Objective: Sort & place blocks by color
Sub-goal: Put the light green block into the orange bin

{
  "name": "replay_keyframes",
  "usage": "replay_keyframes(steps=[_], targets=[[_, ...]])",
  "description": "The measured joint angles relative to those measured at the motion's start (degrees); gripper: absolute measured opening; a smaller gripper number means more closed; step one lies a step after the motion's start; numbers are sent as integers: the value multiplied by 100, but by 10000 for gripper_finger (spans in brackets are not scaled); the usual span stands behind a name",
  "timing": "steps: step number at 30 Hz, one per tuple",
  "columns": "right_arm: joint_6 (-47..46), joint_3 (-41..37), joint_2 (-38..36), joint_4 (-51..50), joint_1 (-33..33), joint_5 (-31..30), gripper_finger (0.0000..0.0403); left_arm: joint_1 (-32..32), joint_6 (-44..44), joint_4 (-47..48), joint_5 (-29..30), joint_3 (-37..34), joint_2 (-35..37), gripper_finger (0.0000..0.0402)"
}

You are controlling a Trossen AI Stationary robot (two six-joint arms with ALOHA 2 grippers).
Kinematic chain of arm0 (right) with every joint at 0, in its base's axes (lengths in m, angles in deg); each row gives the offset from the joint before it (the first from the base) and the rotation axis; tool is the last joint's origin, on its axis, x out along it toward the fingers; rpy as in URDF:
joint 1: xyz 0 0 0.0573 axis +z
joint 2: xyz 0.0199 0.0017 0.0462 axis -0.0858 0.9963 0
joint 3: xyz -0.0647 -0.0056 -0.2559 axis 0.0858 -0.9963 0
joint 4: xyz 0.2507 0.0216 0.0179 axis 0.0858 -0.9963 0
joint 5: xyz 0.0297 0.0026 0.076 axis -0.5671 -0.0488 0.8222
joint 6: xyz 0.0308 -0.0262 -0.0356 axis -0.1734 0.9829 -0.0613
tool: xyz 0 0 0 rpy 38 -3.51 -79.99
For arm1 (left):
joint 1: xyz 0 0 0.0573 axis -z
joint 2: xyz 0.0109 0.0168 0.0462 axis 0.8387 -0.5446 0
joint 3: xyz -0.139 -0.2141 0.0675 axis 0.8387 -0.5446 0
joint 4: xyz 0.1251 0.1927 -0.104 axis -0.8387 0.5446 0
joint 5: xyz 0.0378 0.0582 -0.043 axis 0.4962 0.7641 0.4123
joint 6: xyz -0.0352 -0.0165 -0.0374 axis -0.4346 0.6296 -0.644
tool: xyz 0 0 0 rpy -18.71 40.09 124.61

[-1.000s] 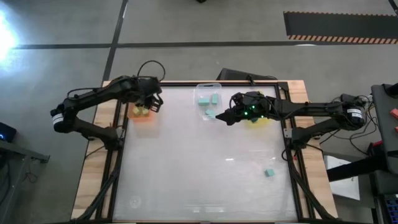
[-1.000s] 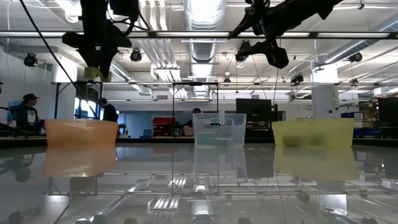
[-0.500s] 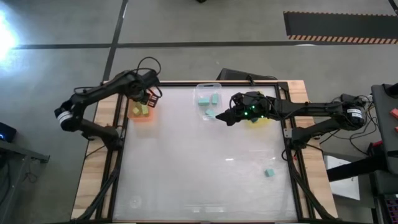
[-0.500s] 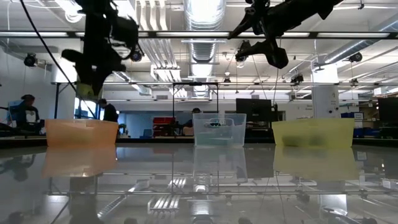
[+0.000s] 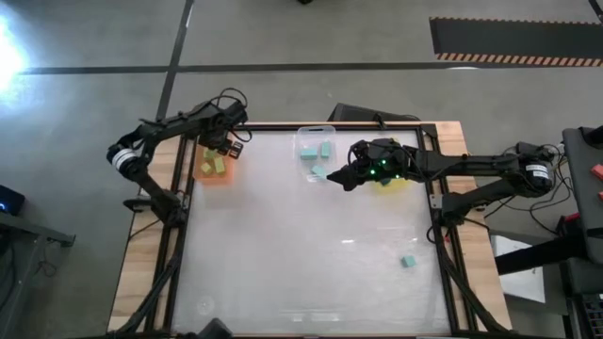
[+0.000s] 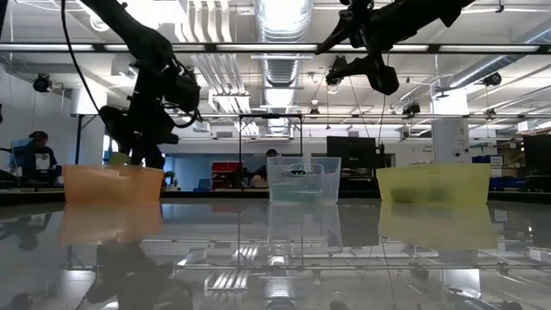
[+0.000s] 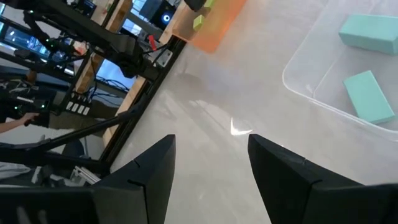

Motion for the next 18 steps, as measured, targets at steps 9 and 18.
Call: replay_keyframes(steps=[9, 18], targets=[[-54, 0, -1, 0, 0, 52, 192, -83, 72, -305, 31, -2, -74, 138], [-271, 0, -5, -1, 2, 195, 192, -87, 76, -482, 37, 0, 47, 139]])
